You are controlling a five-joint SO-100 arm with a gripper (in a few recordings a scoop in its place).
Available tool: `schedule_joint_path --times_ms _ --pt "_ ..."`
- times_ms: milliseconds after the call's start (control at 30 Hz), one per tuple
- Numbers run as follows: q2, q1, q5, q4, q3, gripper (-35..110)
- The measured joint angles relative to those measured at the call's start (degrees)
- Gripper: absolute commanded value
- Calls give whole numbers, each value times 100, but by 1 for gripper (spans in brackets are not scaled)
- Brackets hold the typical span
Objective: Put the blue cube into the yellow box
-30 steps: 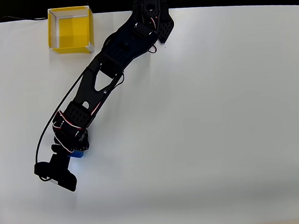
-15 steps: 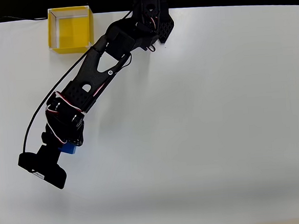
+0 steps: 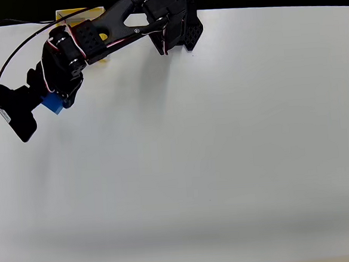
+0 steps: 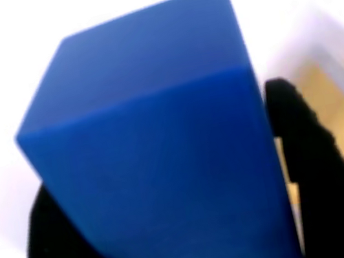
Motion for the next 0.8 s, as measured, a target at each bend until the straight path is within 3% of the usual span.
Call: schedule_joint_path --times_ms 333,800 --pt "677 1626 -105 -519 1477 12" --pt "677 2505 26 -1134 2479 12"
